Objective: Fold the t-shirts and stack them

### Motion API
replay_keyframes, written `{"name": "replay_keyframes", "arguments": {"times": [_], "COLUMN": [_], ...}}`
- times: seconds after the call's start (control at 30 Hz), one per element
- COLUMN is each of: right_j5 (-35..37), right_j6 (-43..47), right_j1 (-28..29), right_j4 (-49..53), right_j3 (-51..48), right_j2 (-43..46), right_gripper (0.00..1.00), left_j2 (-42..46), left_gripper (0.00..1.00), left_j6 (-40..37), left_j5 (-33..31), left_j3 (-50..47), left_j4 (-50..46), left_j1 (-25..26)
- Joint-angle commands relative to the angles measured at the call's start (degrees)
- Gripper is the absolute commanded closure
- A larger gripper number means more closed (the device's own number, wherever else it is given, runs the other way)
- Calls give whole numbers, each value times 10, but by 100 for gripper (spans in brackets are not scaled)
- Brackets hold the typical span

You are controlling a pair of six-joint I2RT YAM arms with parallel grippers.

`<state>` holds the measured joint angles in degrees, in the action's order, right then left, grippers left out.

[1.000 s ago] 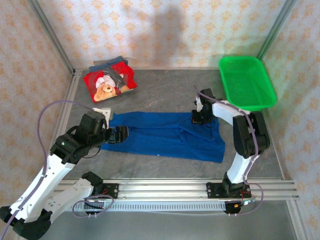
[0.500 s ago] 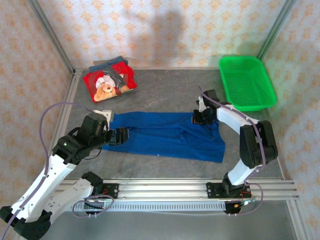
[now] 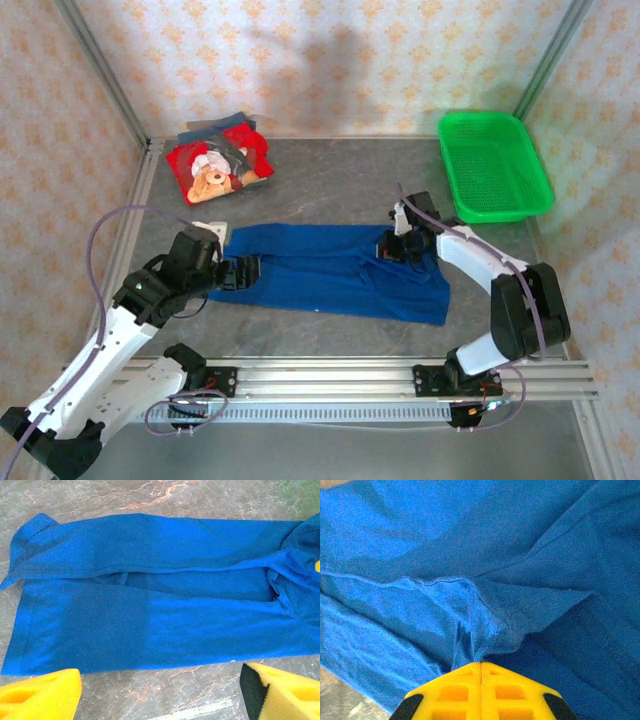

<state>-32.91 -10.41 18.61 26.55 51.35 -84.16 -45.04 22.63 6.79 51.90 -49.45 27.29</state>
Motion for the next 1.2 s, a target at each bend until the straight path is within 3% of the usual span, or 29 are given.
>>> {"name": "replay_keyframes", "arguments": {"times": [0.0,0.57,0.67,0.8,0.87,0.93,1.0,1.17], "right_j5": [-11,11,12,15,44,117,145,100], "right_j6": [-40,-151,-158,-161,-164,-184,-211,-252], "right_j1": [21,163,180,191,191,181,142,76], "right_j4": [-11,-71,-73,-53,-14,31,75,80], "right_j3": [-26,-97,-102,-85,-76,-70,-71,-77], "right_j2": [41,43,38,67,107,151,184,169], "right_gripper": [100,100,93,91,87,77,65,48], "left_j2": [-1,-17,-16,-12,-12,-14,-21,-55], "left_gripper": [16,17,17,17,17,17,17,17], "left_j6": [6,-1,-1,3,6,12,14,21], "left_j5": [-16,-4,-3,-4,-6,-7,7,32], "left_j3": [-13,-42,-51,-66,-68,-68,-66,-57], "left_j4": [23,40,39,44,47,52,65,102], "left_j1": [2,2,2,2,2,2,2,2]}}
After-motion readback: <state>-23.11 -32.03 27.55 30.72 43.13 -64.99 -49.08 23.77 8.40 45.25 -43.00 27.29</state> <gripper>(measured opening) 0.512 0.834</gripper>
